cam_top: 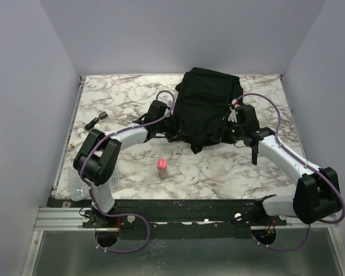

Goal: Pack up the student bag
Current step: Zip the student bag at the center of the board.

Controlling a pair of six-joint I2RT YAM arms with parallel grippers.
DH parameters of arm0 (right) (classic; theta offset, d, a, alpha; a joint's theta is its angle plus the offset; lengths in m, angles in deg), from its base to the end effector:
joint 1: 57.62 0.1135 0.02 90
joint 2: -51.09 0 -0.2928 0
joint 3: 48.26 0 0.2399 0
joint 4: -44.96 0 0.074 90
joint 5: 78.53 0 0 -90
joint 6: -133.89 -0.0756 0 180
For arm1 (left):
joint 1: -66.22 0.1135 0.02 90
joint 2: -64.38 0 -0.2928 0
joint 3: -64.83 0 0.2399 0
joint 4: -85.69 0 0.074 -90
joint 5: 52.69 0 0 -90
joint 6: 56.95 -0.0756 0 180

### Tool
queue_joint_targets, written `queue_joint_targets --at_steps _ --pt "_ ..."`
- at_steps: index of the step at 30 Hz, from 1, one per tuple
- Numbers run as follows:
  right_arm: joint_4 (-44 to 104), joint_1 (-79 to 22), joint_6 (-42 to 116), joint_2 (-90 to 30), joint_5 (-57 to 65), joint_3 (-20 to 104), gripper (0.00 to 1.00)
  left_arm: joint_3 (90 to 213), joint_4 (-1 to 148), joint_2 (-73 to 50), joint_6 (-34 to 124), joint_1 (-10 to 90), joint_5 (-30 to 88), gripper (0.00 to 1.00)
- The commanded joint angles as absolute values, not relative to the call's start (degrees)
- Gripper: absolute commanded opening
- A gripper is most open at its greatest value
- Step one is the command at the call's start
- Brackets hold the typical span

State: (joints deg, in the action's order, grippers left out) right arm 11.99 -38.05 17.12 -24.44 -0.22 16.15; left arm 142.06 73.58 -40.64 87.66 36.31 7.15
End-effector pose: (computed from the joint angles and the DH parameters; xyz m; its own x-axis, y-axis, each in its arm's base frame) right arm 0.2668 0.1111 0.2477 -0.7948 0.1856 -0.5778 -0.1200 0.8852 0.4494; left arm 0.3408 -0.2399 0.1951 -0.9459 -0.2691 -0.1816 -0.0101 0.5835 -0.8121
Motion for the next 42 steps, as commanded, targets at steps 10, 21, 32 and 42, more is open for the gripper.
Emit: queue_joint_targets --at_steps 10,21,32,42 --pt "31.1 -41.2 -4.0 -24.6 -27.4 9.7 0.39 138.7 74.5 -26.3 77.9 28.2 8.5 0.76" --pt "20.2 -60.7 3.7 -18.3 -20.3 7.2 0.50 157.6 57.5 -38.0 66.0 23.6 11.7 0.74" --pt "36.5 -61.2 -0.5 -26.7 -30.6 2.3 0.55 178.6 43.1 -51.6 55.7 22.1 13.9 0.69" --pt "43.0 -61.2 -4.3 -30.4 -33.0 0.8 0.55 185.6 39.7 -58.6 54.8 20.7 13.9 0.54"
